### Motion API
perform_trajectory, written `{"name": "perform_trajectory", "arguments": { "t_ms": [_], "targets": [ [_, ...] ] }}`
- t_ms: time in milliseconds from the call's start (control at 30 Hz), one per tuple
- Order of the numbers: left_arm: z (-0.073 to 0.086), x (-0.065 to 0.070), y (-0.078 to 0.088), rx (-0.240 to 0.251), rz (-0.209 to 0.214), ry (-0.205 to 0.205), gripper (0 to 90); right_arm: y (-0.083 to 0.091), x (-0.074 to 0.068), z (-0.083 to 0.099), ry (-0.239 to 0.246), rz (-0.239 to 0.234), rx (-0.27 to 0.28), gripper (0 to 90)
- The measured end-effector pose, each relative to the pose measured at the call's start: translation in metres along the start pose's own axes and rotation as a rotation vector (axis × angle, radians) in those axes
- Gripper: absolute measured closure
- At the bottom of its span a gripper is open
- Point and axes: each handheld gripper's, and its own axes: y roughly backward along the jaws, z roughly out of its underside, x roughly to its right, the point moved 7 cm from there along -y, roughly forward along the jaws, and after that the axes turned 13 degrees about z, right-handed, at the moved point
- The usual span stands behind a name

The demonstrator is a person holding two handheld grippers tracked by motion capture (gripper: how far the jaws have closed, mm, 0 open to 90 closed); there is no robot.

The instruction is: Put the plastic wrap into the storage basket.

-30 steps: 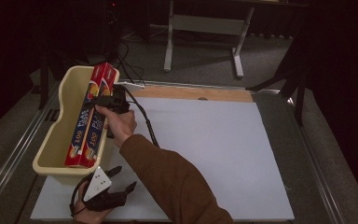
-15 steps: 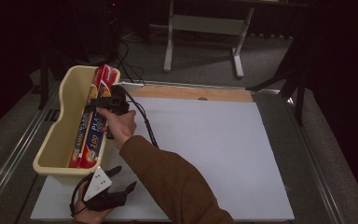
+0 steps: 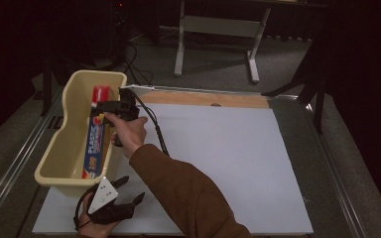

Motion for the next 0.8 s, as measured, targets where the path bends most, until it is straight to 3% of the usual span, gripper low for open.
{"name": "perform_trajectory", "arguments": {
  "t_ms": [267, 367, 467, 533, 633, 800],
  "targets": [
    [-0.001, -0.001, 0.001, 0.005, -0.003, -0.002, 27.7, 0.015, 0.011, 0.001, 0.097, 0.051, -0.005, 34.4],
    [-0.001, -0.001, 0.0, 0.005, -0.002, -0.004, 27.7, 0.019, 0.014, 0.004, 0.171, 0.068, -0.007, 35.7],
    [-0.001, -0.001, 0.0, 0.004, -0.002, -0.005, 27.7, 0.025, 0.017, 0.008, 0.265, 0.067, 0.001, 36.3],
    [-0.001, -0.001, 0.0, 0.004, -0.002, -0.005, 27.8, 0.029, 0.018, 0.014, 0.353, 0.03, -0.008, 33.6],
    [-0.001, 0.0, 0.0, 0.003, -0.001, -0.006, 27.8, 0.039, 0.026, 0.021, 0.461, 0.048, 0.059, 32.0],
    [-0.002, 0.001, -0.002, -0.005, -0.002, -0.014, 27.8, 0.056, 0.047, 0.03, 0.636, 0.11, 0.123, 30.6]
  ]
}}
